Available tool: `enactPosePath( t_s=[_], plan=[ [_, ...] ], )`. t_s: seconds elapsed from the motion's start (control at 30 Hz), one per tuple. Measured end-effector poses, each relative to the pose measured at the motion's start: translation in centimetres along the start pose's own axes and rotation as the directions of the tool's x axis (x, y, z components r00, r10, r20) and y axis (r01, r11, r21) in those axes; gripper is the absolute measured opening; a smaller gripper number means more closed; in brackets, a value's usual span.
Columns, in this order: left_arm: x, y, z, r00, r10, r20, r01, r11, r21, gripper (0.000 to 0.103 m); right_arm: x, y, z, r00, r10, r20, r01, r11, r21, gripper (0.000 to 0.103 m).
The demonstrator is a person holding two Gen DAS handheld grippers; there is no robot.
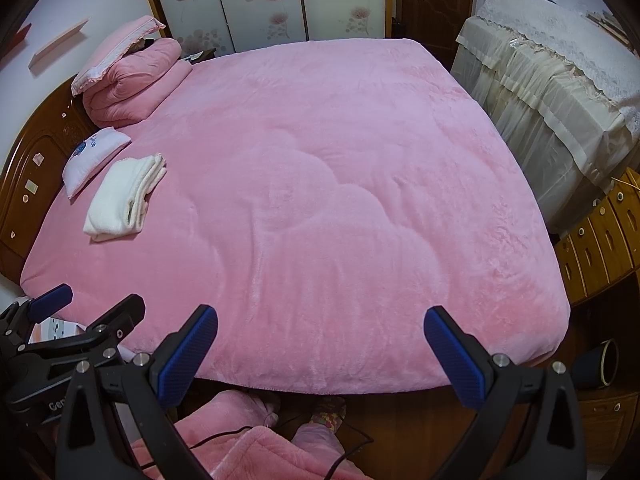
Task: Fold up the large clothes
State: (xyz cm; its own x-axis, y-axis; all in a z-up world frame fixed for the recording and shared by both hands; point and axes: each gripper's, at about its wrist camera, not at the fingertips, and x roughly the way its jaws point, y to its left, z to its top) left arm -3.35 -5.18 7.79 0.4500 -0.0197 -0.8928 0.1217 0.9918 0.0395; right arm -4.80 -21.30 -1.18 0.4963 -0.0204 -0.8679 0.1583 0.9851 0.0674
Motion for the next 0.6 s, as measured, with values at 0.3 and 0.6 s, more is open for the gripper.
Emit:
enactPosePath(
  t_s=[0.3,0.6],
  plan=[
    [0.2,-0.1,0.5,1.0,0.002,0.0,-0.002,1.0,0.011,0.102,0.2,-0.1,0.1,1.0,0.002,0.0,-0.002,1.0,0.006,0.103],
    [0.2,-0.6,1.3,1.0,0.012,0.011,-0.013,0.999,0.042,0.102,0.5,-0.2,0.4,1.0,0.008,0.001,-0.008,0.999,0.031,0.103]
  ],
)
